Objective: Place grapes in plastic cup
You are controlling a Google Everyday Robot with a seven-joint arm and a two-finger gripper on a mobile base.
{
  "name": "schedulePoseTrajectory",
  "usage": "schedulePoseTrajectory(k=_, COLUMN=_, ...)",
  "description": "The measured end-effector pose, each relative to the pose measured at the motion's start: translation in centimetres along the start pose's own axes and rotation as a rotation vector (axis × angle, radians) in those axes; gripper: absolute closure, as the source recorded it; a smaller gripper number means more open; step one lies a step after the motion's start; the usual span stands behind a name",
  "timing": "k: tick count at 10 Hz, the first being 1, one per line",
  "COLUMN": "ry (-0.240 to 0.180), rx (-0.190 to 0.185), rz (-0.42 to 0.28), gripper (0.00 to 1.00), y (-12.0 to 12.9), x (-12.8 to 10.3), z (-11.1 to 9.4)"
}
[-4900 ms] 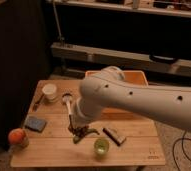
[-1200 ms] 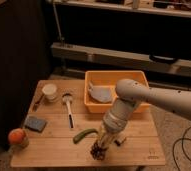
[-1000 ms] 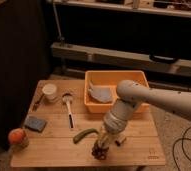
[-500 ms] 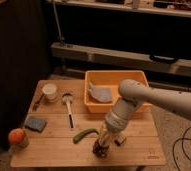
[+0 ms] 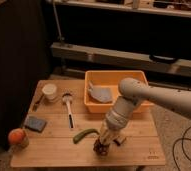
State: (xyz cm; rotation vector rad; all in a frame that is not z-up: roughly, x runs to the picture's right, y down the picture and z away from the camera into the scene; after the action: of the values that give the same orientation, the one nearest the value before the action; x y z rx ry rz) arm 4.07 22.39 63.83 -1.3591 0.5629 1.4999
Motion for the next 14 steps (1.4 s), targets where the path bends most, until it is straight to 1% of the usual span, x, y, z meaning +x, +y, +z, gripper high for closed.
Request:
schedulePoseTrajectory(k=6, ry=-0.004, rx=0.006, rz=0.01, gripper=0.99, y=-0.2, x=-0.8, z=0.4)
schedulePoseTrajectory(k=10, ry=-0.006, rx=0.015, rz=0.016, gripper=0.99, y=0.0, x=-1.2, z=0.2)
schedulePoseTrajectory(k=14, ry=-0.008, rx=0.014, rz=0.023, gripper=0.99, y=-0.2, x=-1.5, z=0.5)
